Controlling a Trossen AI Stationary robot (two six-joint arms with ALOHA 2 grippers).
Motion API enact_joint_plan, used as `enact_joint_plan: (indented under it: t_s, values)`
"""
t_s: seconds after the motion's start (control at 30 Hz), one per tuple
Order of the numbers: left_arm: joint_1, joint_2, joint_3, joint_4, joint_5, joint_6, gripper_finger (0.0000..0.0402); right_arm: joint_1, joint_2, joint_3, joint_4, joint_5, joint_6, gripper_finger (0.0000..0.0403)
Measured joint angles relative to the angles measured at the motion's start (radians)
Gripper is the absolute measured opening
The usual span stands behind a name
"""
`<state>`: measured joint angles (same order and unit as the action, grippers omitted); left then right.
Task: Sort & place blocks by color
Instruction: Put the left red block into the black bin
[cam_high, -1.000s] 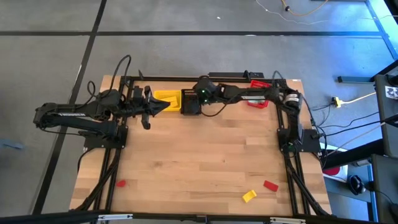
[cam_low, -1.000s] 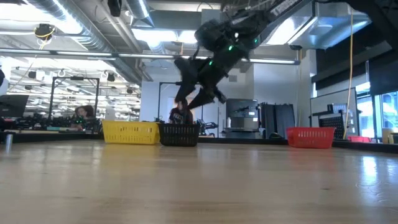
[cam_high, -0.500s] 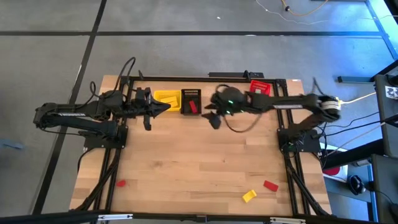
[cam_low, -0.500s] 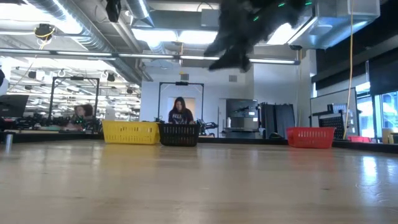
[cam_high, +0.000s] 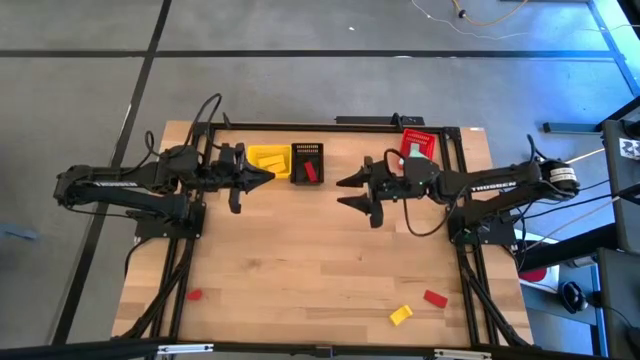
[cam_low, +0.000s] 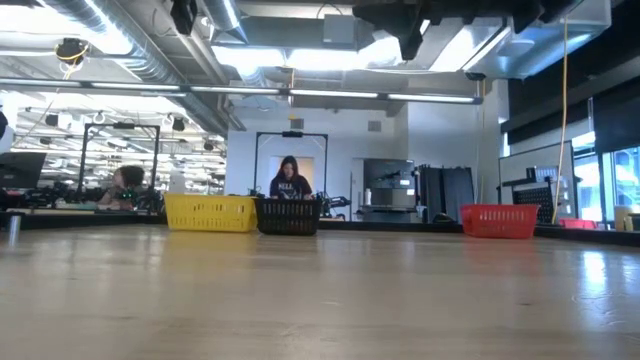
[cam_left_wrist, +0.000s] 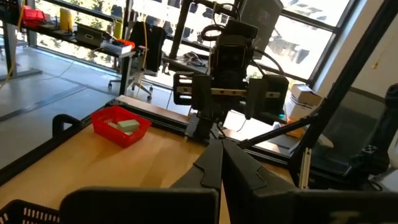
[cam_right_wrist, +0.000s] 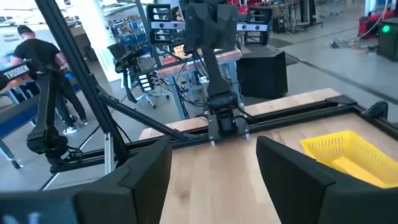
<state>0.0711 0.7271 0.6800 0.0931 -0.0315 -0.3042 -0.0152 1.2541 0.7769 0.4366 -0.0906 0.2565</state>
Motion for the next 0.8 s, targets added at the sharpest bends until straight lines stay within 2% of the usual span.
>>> enact_joint_plan:
  t_s: [0.27, 0.43, 0.63, 0.8]
  values:
    - [0.000, 0.000, 0.000, 0.000, -0.005, 0.000, 0.0000, 0.006, 0.000, 0.000, 0.001, 0.003, -0.001, 0.0236]
    - [0.000, 0.000, 0.000, 0.002, -0.051, -0.001, 0.0008, 0.005, 0.000, 0.000, 0.001, 0.003, -0.002, 0.0236]
    - [0.000, 0.000, 0.064, -0.069, -0.025, -0.012, 0.0076, 0.005, 0.001, 0.000, -0.007, 0.003, -0.003, 0.0236]
    - [-0.001, 0.057, 0.193, -0.428, -0.004, -0.088, 0.0154, 0.005, 0.001, 0.000, -0.013, 0.003, -0.004, 0.0236]
